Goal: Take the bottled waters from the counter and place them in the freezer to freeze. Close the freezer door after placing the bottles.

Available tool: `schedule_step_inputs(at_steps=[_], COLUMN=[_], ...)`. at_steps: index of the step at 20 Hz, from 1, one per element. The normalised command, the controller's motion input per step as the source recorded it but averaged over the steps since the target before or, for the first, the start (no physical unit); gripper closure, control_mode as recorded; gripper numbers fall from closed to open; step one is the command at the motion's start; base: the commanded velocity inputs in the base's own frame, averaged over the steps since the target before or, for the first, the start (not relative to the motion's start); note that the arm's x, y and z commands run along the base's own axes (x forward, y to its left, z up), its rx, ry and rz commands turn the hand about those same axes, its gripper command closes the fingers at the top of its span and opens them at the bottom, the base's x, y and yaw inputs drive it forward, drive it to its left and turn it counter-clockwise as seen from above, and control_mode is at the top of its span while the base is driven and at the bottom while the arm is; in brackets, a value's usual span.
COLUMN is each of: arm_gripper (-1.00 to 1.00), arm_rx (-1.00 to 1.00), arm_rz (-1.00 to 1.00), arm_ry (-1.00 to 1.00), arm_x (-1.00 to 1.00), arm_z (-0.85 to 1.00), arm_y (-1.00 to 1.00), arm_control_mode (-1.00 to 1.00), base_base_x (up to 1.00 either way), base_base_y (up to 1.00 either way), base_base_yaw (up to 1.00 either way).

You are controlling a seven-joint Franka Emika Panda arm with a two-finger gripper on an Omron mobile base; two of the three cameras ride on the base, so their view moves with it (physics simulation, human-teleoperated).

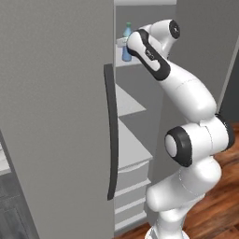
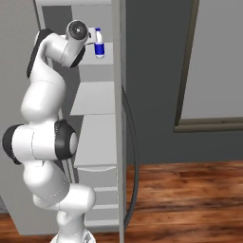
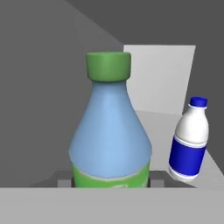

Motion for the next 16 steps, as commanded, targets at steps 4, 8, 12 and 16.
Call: schedule_step_inputs(at_steps=[4, 8, 12, 16], arm_gripper=[1.00, 1.00, 1.00, 1.00], arm_rx=[0.00, 0.00, 0.00, 0.00], arm_rz=[0.00, 0.00, 0.00, 0.00], arm_ry=[0.00, 0.00, 0.02, 0.04], arm_x=[0.27, 0.27, 0.24, 0.15], arm_z=[-0.01, -0.19, -0.32, -0.31], arm_y=[0.02, 0.00, 0.00, 0.02], arm_control_mode=[-1.00, -1.00, -1.00, -1.00], base_base_x=[0.00, 0.00, 0.00, 0.00], base_base_y=[0.00, 0.00, 0.00, 0.00], base_base_yaw=[0.00, 0.00, 0.00, 0.00])
